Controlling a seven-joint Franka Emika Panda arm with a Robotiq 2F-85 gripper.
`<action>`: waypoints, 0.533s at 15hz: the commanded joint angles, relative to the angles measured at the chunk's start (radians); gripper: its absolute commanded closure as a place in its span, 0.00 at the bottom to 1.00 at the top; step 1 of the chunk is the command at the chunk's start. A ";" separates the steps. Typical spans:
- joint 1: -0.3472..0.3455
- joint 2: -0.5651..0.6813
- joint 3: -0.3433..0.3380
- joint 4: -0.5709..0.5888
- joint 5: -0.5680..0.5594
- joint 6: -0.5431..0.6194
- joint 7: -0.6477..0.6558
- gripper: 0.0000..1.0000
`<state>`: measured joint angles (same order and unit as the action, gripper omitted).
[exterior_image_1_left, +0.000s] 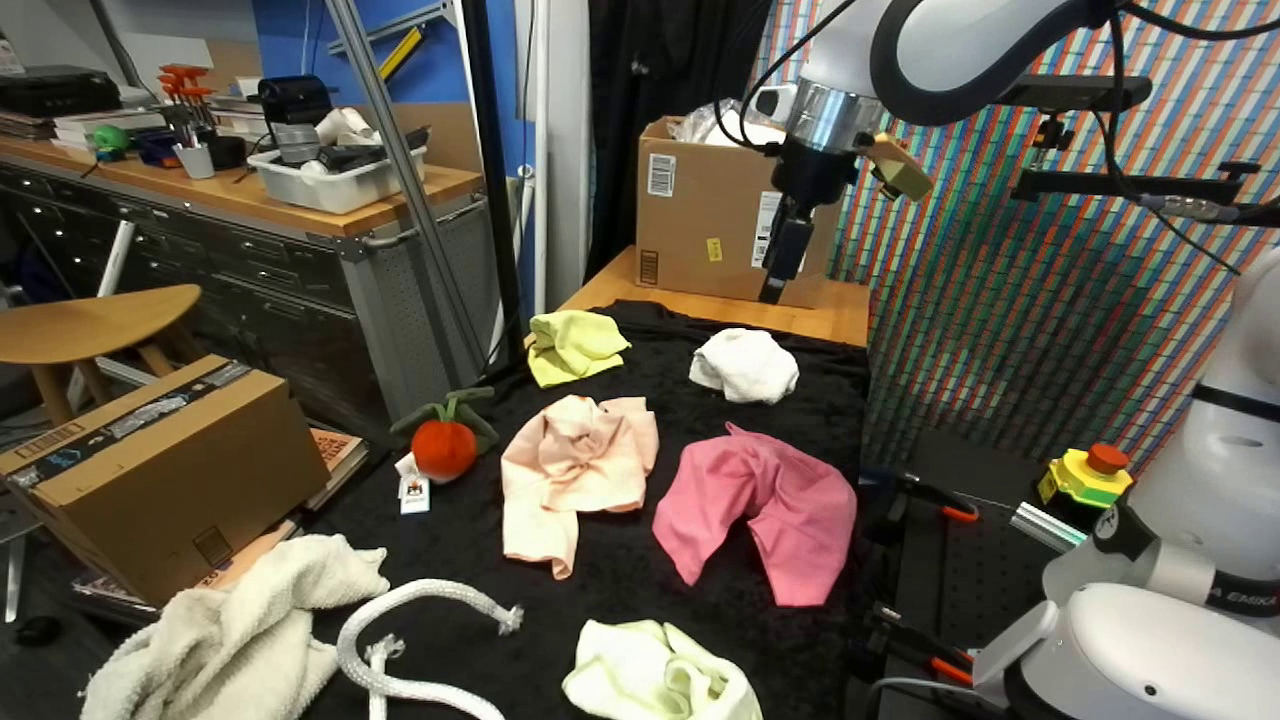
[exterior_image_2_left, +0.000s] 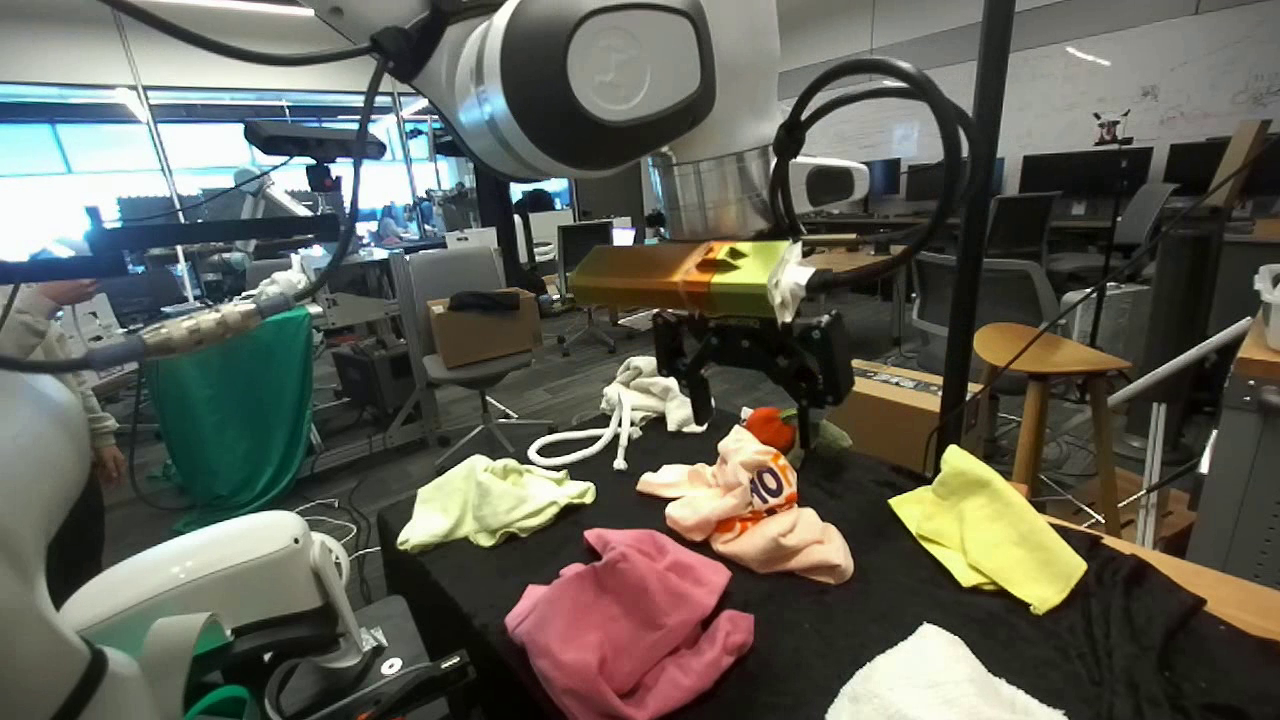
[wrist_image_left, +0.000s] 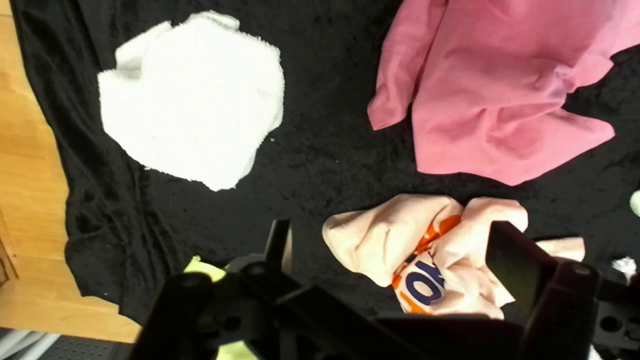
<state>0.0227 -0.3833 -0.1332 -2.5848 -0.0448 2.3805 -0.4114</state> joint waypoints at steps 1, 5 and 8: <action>0.052 0.084 0.050 0.060 0.022 0.024 0.010 0.00; 0.103 0.159 0.100 0.077 0.055 0.088 0.003 0.00; 0.127 0.212 0.139 0.097 0.059 0.112 0.006 0.00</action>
<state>0.1294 -0.2295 -0.0236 -2.5294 -0.0067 2.4631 -0.4038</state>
